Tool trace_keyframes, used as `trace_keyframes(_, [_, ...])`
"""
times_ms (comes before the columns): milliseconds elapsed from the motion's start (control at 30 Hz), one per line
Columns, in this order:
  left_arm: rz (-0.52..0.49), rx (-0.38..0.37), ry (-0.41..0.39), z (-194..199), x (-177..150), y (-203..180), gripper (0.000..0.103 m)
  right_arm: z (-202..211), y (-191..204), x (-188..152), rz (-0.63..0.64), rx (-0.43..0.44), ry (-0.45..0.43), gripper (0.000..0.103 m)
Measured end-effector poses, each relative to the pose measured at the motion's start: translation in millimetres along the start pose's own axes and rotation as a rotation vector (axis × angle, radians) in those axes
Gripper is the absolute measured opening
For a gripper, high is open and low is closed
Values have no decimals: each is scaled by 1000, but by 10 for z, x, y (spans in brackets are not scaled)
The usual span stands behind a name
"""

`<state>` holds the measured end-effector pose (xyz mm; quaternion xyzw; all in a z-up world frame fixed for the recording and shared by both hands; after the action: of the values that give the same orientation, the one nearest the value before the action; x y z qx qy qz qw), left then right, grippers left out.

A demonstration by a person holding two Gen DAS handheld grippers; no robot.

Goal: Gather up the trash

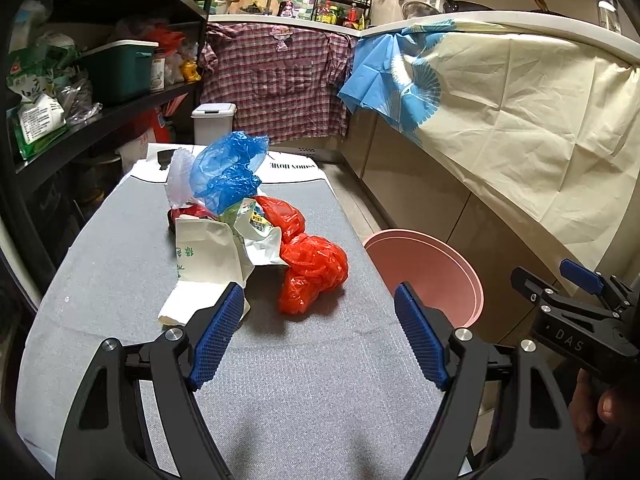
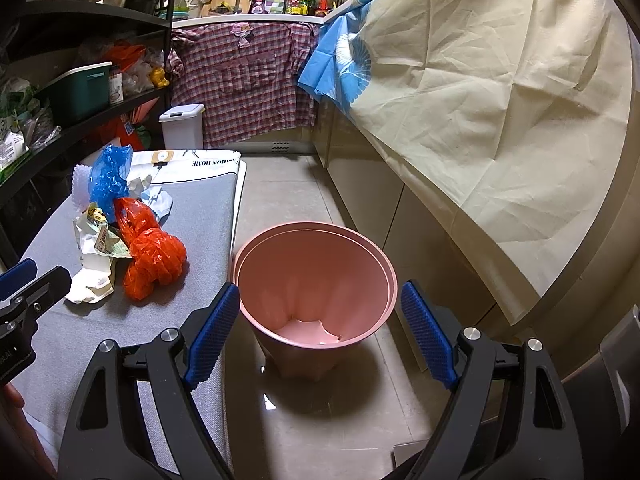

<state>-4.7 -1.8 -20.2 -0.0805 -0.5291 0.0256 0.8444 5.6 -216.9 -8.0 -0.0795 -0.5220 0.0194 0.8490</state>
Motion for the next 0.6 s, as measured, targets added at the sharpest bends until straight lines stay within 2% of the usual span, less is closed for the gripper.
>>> trace_keyframes(600, [5, -16, -3, 24, 11, -39, 75, -3, 10, -2, 3, 1, 1, 81])
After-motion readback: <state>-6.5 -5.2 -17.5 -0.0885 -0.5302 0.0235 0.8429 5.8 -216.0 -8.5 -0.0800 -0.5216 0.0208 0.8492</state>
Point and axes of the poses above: each gripper's, at about its wrist camera, not at the fingertips, and z roughly against the way its jaws point, y to its left, x to its top, the point moved 2 cm from there along -z, roughly the way its jaws point, and after that the axes turned 8 degrees about -y, right-handed, at the moved point
